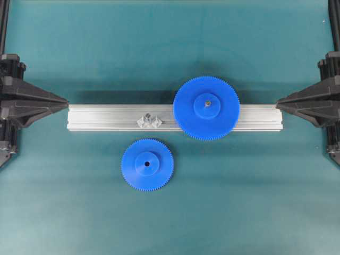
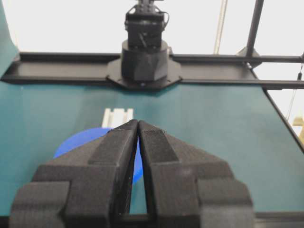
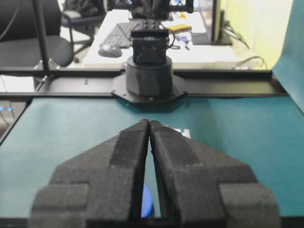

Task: Insert the small gear onto the shaft.
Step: 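Move the left gripper toward the small blue gear on the table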

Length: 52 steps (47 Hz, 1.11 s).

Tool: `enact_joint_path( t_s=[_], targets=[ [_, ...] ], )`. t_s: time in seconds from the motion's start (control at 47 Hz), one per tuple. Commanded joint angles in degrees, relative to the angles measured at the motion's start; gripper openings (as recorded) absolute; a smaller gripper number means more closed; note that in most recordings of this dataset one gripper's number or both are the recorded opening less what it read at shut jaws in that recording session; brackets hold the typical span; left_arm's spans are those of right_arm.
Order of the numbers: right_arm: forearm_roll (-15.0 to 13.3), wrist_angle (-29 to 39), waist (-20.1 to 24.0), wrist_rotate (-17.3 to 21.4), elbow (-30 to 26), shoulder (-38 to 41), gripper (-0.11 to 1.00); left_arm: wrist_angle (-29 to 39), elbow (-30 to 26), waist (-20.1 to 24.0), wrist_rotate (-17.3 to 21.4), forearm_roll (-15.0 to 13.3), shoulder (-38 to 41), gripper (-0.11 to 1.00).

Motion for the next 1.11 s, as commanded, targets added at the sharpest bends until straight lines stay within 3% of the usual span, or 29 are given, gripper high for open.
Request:
enact_joint_path(
  t_s=[0.0, 0.085, 0.17, 0.319, 0.681, 1.085],
  targets=[
    [0.18, -0.44, -0.18, -0.35, 1.14, 0.70, 0.16, 0.00, 0.53, -0.09, -0.97, 0.79, 0.97, 0.10],
    [1.67, -0.44, -0.26, 0.70, 3.08, -0.35, 0.21, 0.35, 0.35, -0.09, -1.67, 0.79, 0.88, 0.11],
    [2.11, -0.18, -0.26, 2.20, 3.25, -1.58, 0.10, 0.79, 0.00, -0.09, -2.02, 0.79, 0.53, 0.01],
    [2.11, 1.76, -0.97, 3.16, 2.90, -3.08, 0.02, 3.34, 0.26, -0.09, -2.11, 0.79, -0.26, -0.01],
    [2.11, 12.74, -2.55, 4.83, 1.93, -1.49, 0.02, 6.86, -0.44, -0.09, -2.37, 0.79, 0.00, -0.01],
    [2.02, 14.59, -2.64, 5.27, 0.97, 4.13, 0.02, 9.05, -2.02, -1.05, -4.39, 0.79, 2.64, -0.01]
  ],
)
